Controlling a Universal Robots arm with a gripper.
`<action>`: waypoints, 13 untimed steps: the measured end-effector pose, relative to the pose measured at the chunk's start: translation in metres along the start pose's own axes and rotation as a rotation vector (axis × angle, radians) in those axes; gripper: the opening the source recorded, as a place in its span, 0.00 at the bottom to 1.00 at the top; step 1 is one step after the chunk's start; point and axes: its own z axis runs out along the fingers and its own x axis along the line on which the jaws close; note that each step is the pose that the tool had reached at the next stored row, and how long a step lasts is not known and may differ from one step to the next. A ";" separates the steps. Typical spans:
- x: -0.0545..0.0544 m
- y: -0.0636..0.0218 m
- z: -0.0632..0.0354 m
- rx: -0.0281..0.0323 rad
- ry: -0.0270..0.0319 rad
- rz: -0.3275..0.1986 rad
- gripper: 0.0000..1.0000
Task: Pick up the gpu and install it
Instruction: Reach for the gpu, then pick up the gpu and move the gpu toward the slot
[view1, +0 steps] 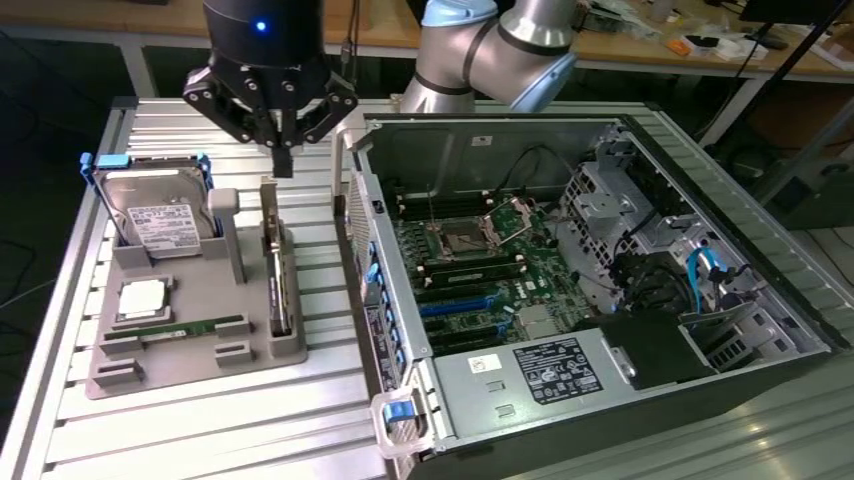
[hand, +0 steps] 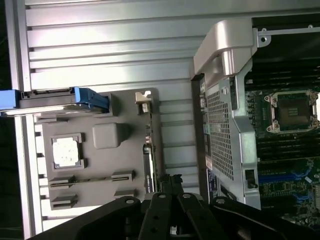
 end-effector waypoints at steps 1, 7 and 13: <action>0.005 -0.0004 0.0000 -0.0007 -0.0001 0.000 0.11; 0.028 -0.0022 -0.0002 -0.0035 0.0003 0.000 0.11; 0.029 -0.0022 -0.0002 -0.0049 0.0004 0.000 0.11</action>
